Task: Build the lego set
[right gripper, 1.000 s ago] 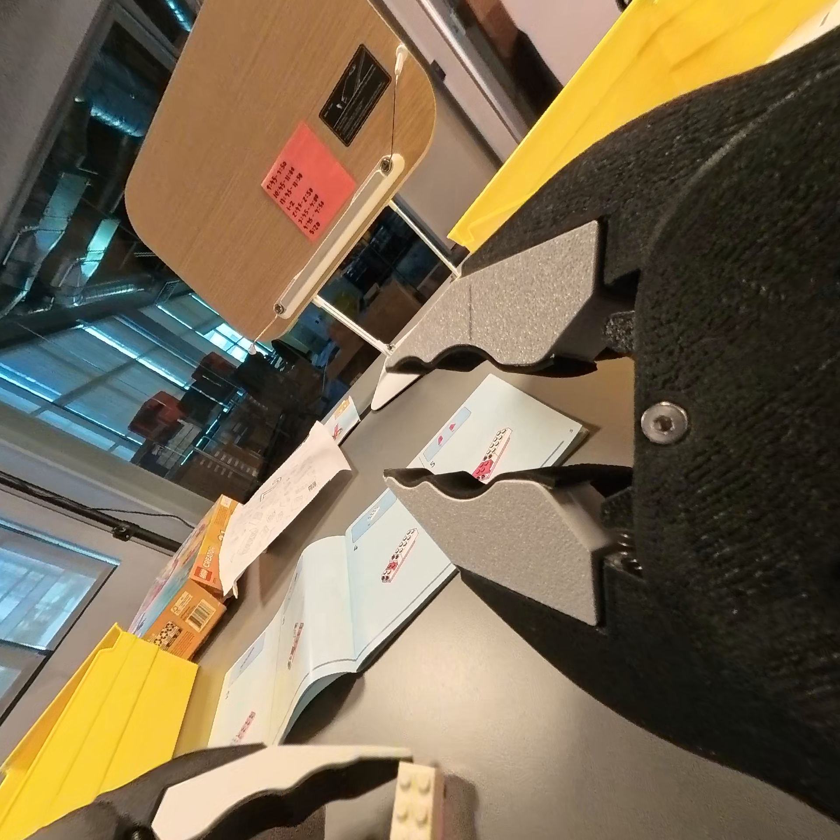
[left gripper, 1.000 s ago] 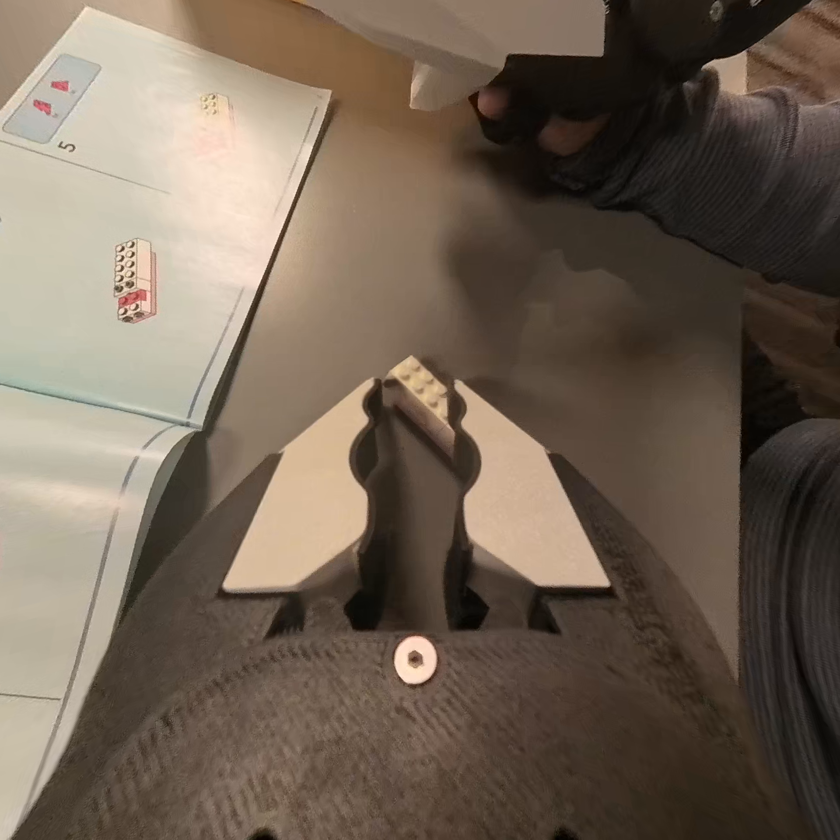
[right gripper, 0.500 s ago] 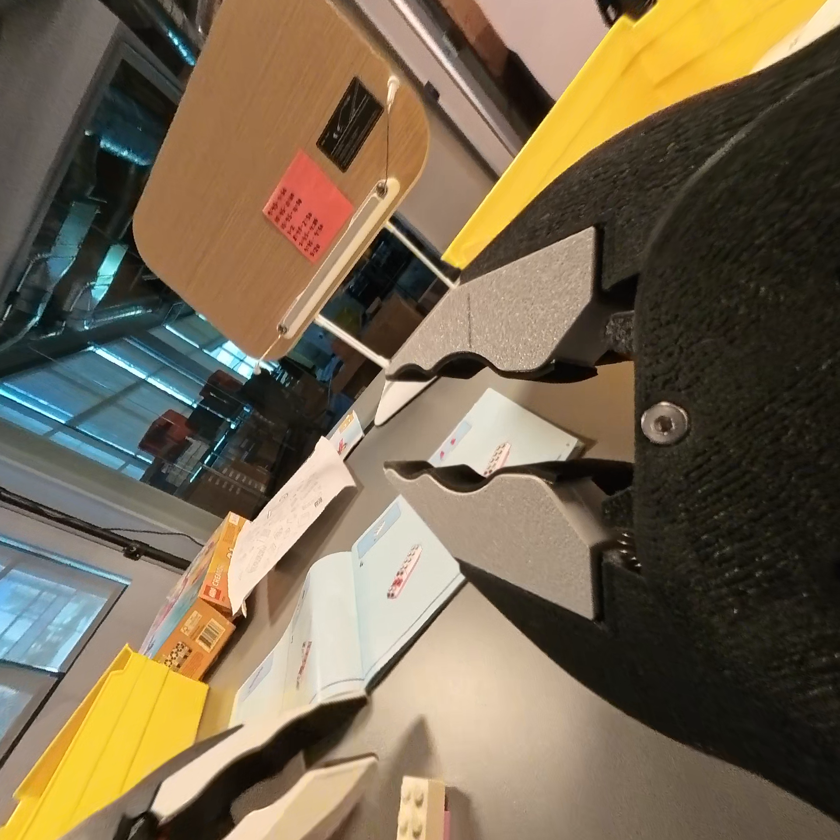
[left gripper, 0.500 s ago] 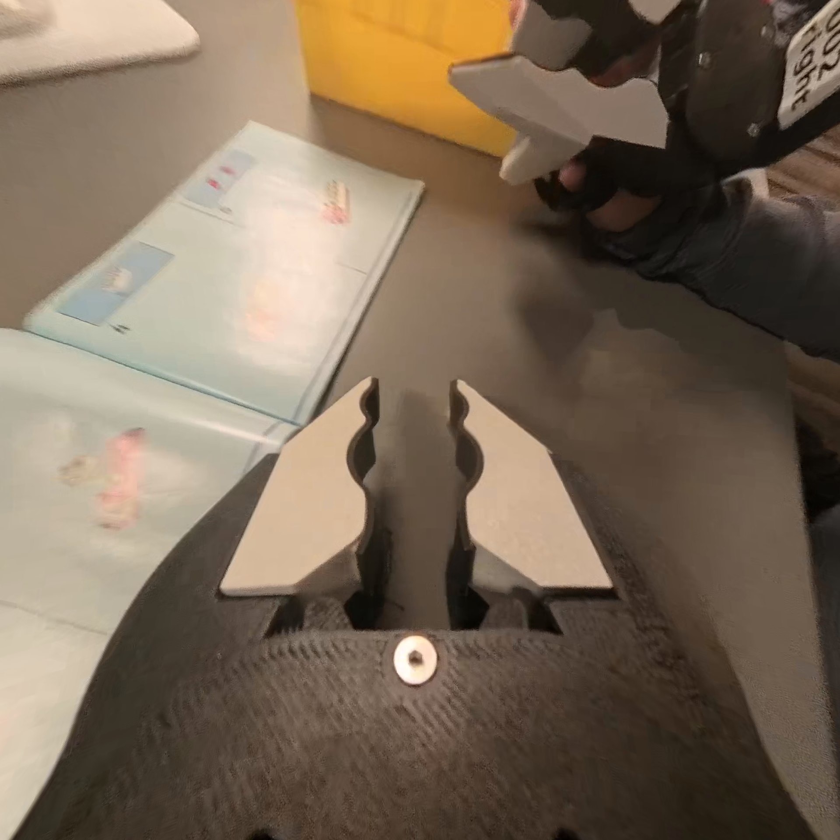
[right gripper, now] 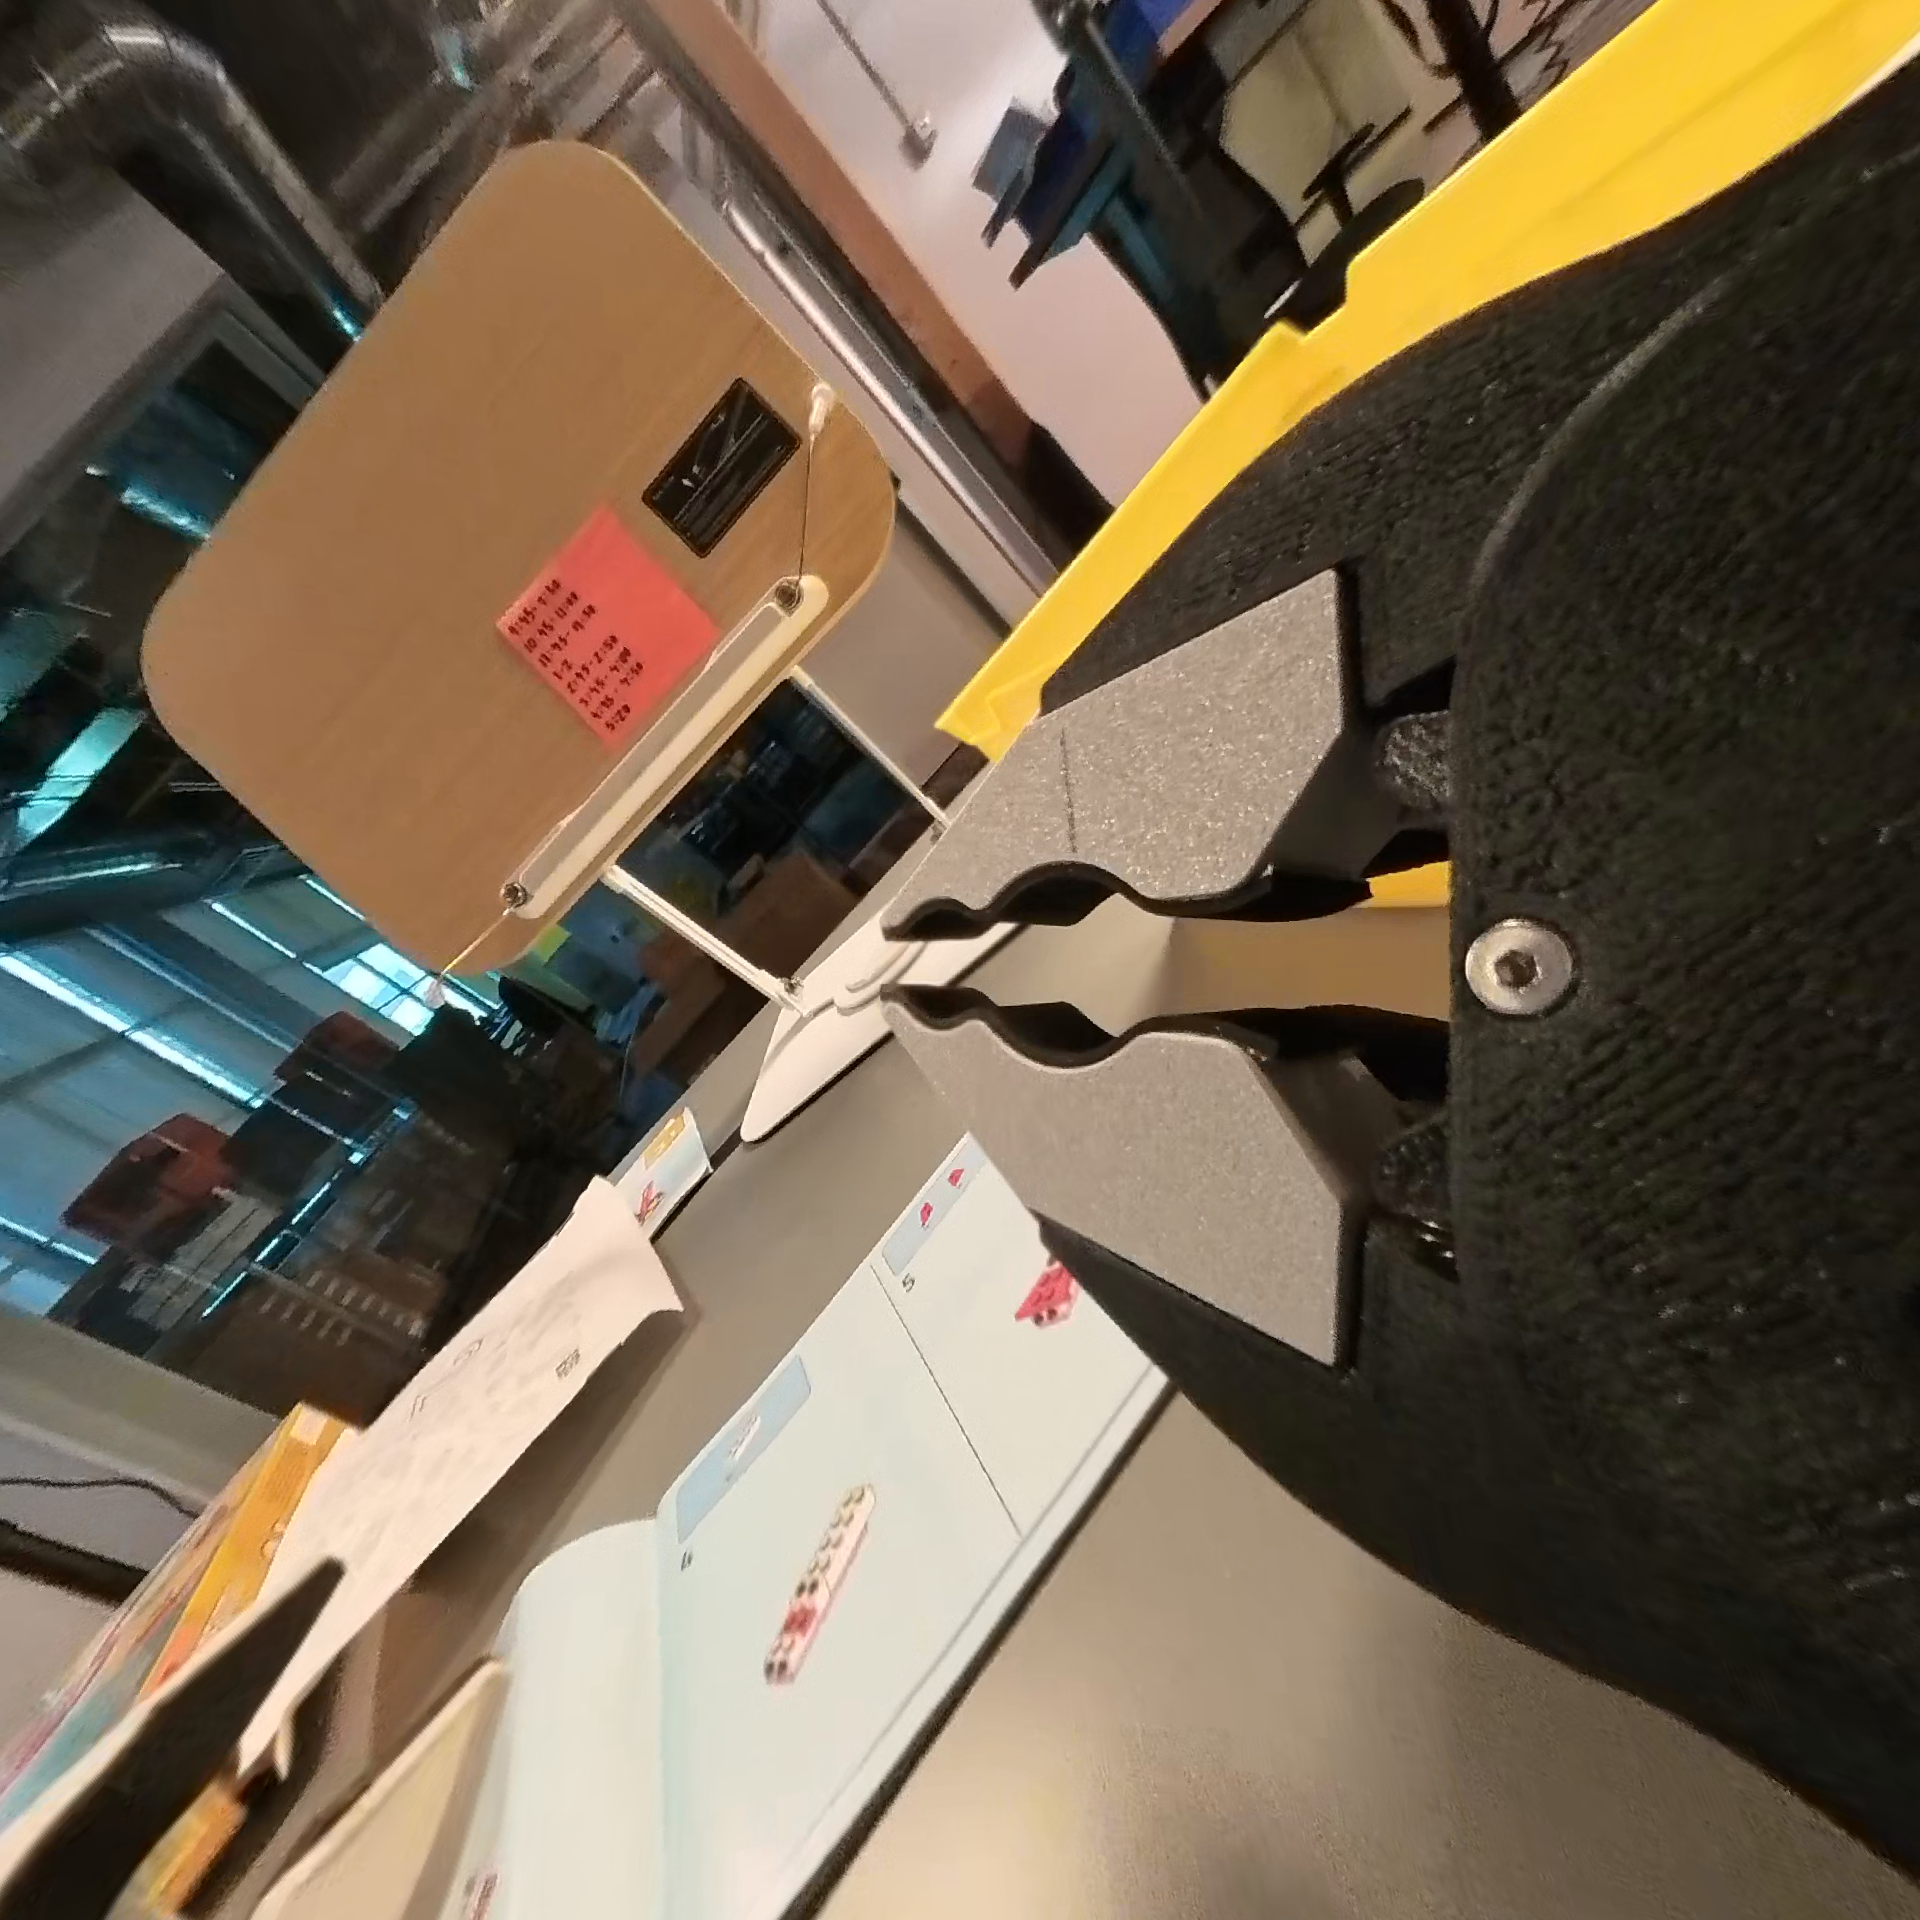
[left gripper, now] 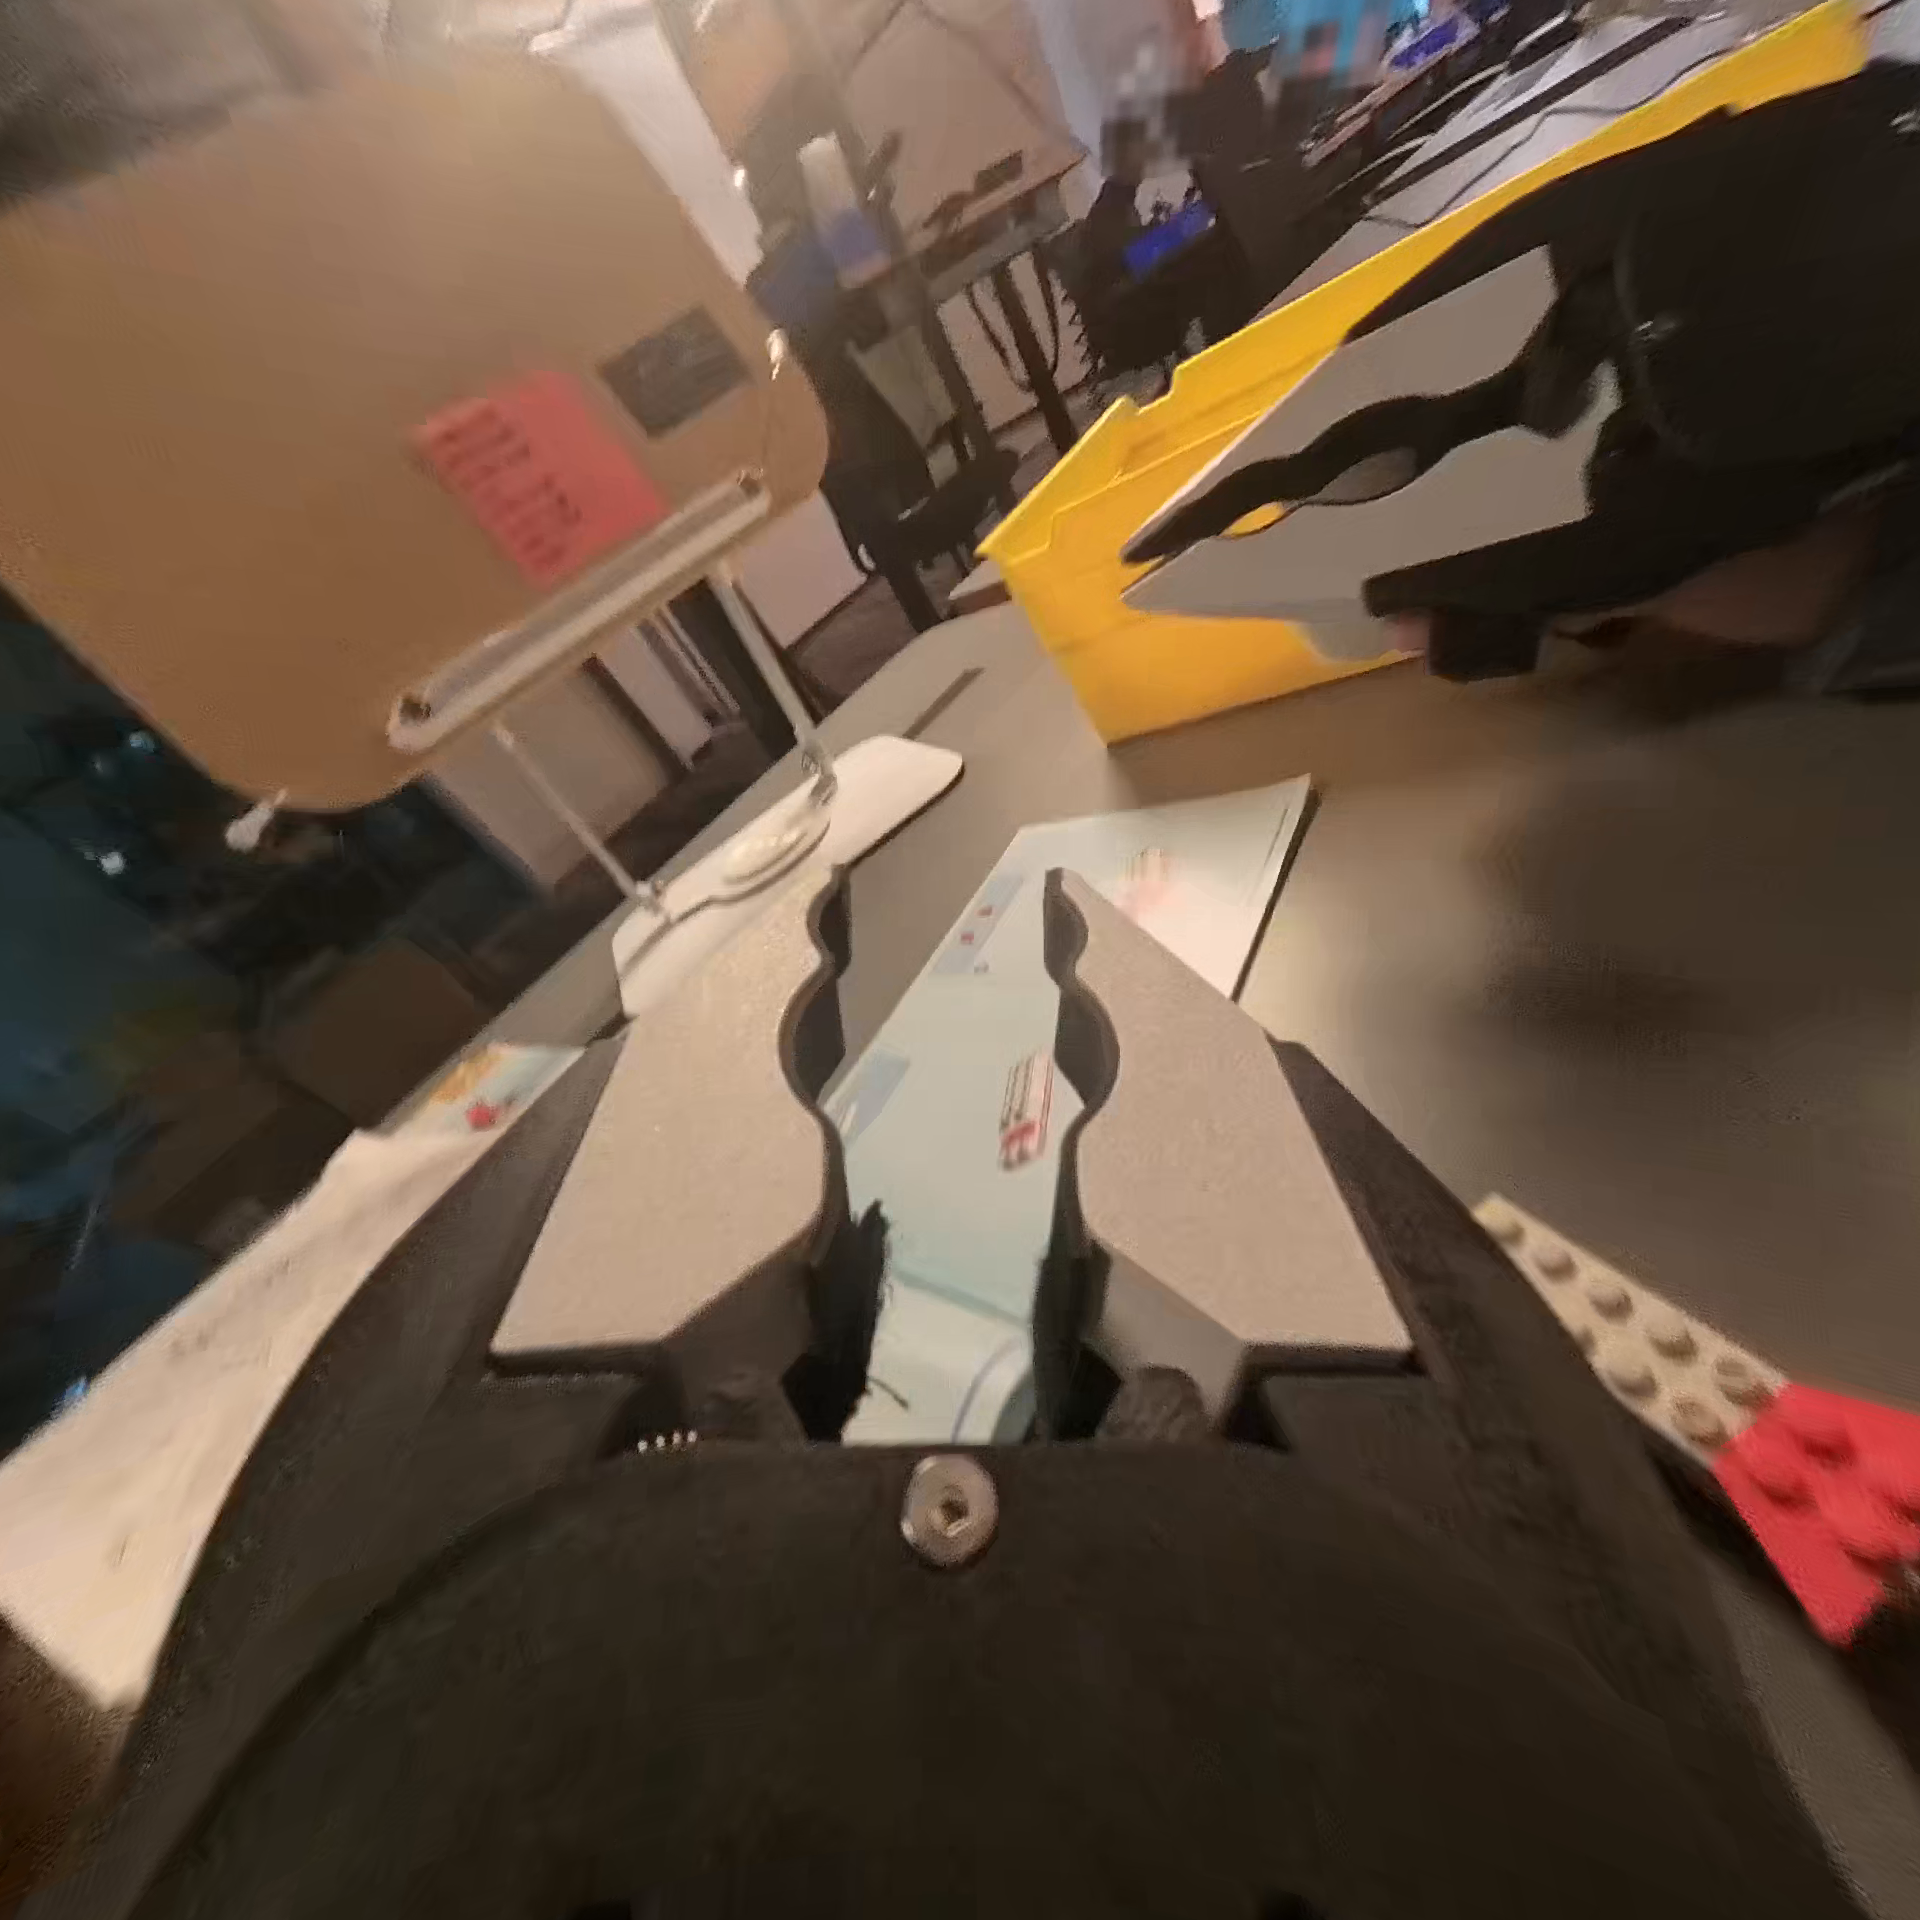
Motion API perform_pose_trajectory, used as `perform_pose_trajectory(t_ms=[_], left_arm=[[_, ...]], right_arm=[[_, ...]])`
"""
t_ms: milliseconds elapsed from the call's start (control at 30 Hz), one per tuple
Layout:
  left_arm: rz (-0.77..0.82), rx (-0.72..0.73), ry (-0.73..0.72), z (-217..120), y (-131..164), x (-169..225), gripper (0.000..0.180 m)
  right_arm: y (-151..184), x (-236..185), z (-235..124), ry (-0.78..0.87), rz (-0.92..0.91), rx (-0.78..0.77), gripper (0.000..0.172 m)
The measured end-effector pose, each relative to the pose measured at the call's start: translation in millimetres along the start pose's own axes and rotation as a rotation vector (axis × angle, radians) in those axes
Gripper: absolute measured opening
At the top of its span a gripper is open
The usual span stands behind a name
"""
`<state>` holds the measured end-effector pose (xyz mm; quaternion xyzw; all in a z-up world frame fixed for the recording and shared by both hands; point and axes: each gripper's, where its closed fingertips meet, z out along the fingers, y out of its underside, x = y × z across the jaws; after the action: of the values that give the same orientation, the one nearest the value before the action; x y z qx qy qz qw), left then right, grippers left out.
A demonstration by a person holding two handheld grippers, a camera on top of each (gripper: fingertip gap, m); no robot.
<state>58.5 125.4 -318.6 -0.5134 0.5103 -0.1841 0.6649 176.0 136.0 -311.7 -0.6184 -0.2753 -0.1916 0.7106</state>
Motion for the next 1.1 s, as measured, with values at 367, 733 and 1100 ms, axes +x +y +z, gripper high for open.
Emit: perform_pose_trajectory(t_ms=[367, 733, 1100], left_arm=[[-0.095, -0.166, 0.114, 79.9, -3.5, 21.7, 0.04], [-0.276, -0.407, 0.576, 102.5, 31.8, 83.4, 0.069], [-0.156, -0.465, 0.538, 102.2, 45.7, 88.1, 0.058]], right_arm=[[16.1, 37.6, 15.0, 0.139, 0.14, -0.019, 0.002], [11.9, 40.3, 13.9, 0.135, 0.182, 0.02, 0.0], [8.2, 38.0, 13.0, 0.091, 0.258, 0.057, 0.001]])
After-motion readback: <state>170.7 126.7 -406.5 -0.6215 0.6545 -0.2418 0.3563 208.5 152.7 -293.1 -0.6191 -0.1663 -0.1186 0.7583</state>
